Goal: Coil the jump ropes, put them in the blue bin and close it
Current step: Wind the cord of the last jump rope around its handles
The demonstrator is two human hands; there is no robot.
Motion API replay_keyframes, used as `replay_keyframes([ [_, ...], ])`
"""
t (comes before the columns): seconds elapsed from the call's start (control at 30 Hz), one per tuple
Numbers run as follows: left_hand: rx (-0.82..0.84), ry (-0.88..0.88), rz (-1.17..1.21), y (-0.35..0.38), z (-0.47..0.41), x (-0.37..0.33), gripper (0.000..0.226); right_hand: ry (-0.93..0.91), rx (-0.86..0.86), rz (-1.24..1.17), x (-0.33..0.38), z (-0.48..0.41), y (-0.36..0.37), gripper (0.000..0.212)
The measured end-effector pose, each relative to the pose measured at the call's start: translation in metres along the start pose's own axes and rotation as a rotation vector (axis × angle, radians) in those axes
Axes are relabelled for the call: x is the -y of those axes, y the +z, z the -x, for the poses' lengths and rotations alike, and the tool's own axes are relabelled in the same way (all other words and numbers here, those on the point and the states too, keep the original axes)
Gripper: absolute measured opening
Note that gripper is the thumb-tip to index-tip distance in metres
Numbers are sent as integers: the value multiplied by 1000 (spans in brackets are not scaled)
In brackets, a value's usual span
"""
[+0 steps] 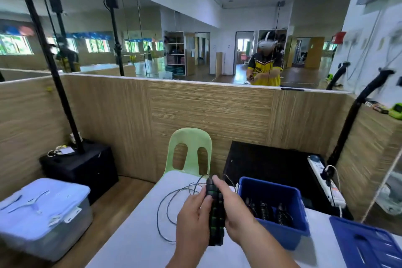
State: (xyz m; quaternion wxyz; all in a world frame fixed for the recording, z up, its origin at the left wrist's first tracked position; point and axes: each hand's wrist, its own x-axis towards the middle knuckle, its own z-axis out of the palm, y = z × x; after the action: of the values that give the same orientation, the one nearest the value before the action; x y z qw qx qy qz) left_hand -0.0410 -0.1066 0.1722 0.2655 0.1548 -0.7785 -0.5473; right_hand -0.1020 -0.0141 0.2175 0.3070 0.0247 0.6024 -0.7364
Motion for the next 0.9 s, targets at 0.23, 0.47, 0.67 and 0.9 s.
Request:
replay_keyframes([
  [0.23, 17, 153, -213, 18, 54, -23, 45, 52, -59, -25, -11, 38, -11, 68],
  [0.47, -78, 226, -220, 29, 71, -30, 39, -19, -98, -178, -12, 61, -19, 45],
  [0.67, -90, 281, -215, 28, 78, -31, 46, -45, -96, -207, -9, 68, -20, 37],
  [0.9, 153, 379, -152, 0, 68, -44, 35, -72, -10, 8, 10, 85, -37, 34],
])
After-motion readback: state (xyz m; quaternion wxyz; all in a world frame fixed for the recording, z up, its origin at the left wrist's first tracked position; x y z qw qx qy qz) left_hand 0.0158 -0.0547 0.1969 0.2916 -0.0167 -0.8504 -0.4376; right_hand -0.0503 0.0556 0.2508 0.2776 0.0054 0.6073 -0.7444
